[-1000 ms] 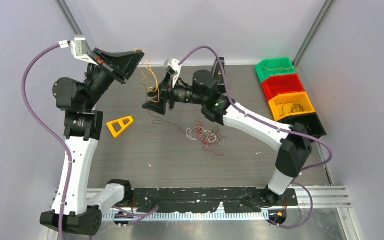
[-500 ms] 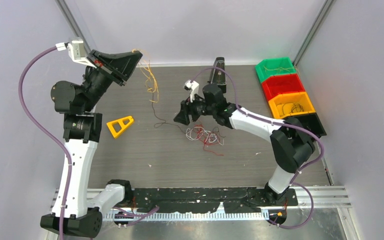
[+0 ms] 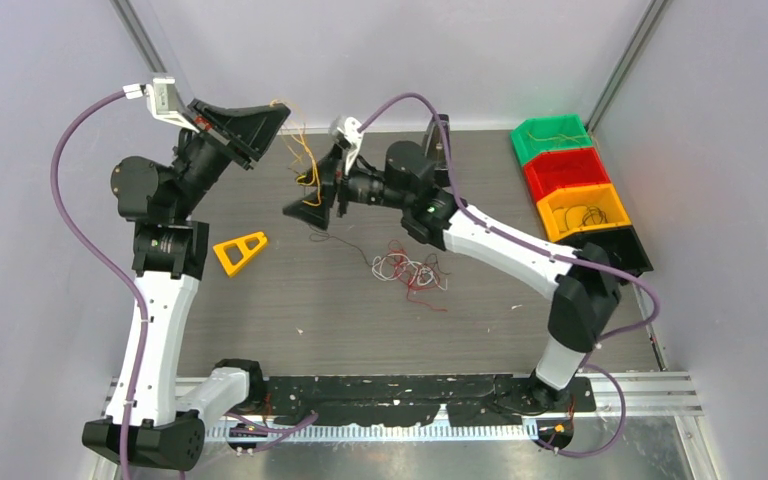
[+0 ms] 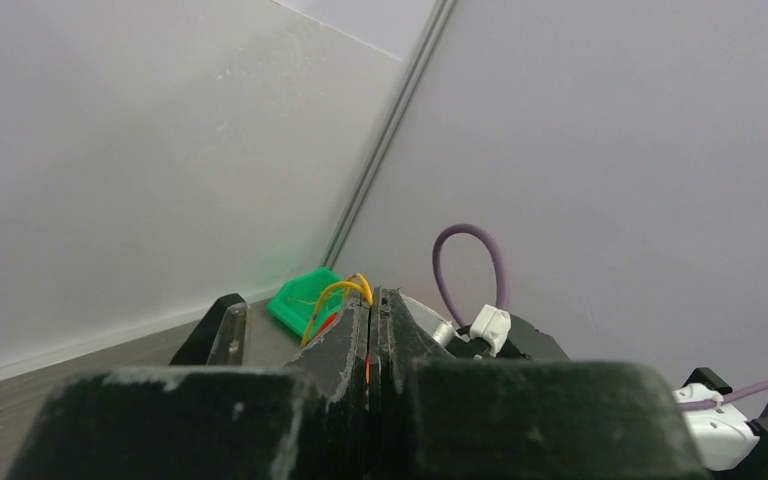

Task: Untangle the cables

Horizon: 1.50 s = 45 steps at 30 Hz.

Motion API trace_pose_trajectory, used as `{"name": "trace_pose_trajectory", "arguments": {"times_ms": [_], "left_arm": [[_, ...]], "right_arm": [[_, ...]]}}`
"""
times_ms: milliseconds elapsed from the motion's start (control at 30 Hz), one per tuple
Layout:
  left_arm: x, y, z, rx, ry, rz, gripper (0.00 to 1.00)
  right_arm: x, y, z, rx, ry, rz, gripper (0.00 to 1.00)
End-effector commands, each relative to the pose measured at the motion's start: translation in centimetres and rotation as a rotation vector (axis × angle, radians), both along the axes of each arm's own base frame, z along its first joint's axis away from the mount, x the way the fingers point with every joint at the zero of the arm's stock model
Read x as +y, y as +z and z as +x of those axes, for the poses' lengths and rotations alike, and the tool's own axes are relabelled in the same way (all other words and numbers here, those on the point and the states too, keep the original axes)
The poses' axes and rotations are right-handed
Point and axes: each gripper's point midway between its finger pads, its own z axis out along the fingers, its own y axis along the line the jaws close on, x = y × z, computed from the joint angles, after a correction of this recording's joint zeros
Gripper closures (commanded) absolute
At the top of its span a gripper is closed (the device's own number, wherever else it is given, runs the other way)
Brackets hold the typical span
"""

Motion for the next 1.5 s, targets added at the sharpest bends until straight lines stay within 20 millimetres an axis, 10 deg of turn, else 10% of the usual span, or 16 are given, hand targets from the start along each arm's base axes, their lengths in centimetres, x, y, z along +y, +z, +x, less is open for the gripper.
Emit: {"name": "trace_pose_trajectory", "arguments": {"times_ms": [0, 33, 100, 300, 367, 400, 467, 667, 933, 1100, 1467], "left_arm": [[-0.1, 1.5, -1.1, -0.068, -0.013, -0.004, 1.00], [0.0, 1.6, -1.2, -0.070, -0.008, -0.001, 1.00], [0.3, 1.5, -1.2, -0.069, 0.015, 0.009, 1.00], [0.7, 0.2, -1.0, -0.055, 0.043, 0.033, 1.00], [0.3, -1.1, -0.5, -0.027, 0.019, 0.043, 1.00], [0.0, -1.9, -0.1, -0.010, 0.004, 0.052, 1.00], [-0.8, -3.7, 0.4, 0.008, -0.031, 0.091, 1.00], [-3.3, -10.4, 0.8, 0.037, -0.125, 0.326, 1.00], [-8.0, -13.4, -3.6, -0.070, -0.433, 0.403, 1.00], [-10.0, -11.6, -6.4, -0.096, -0.635, 0.338, 1.00], [-11.5, -9.9, -10.0, -0.180, -0.742, 0.338, 1.00]], "right_arm": [[2.6, 0.9, 2.7, 0.049, -0.051, 0.070, 0.33], [2.6, 0.2, 3.1, 0.052, -0.065, 0.055, 0.66], [1.5, -2.5, 3.9, 0.083, -0.100, -0.023, 0.91], [-7.5, -13.5, 5.3, 0.120, -0.192, -0.285, 0.95], [-9.8, -17.8, 4.1, 0.143, -0.140, -0.417, 0.73], [-10.2, -18.2, 3.8, 0.149, -0.120, -0.450, 0.44], [-12.0, -18.8, 3.6, 0.169, -0.080, -0.528, 0.21], [-17.1, -8.0, 4.9, 0.012, -0.163, -0.449, 0.00], [-15.6, 7.0, 1.5, -0.272, -0.139, -0.162, 0.05], [-13.2, 9.0, -1.6, -0.367, -0.019, -0.103, 0.05], [-11.3, 5.9, -5.5, -0.399, 0.162, -0.152, 0.05]]}}
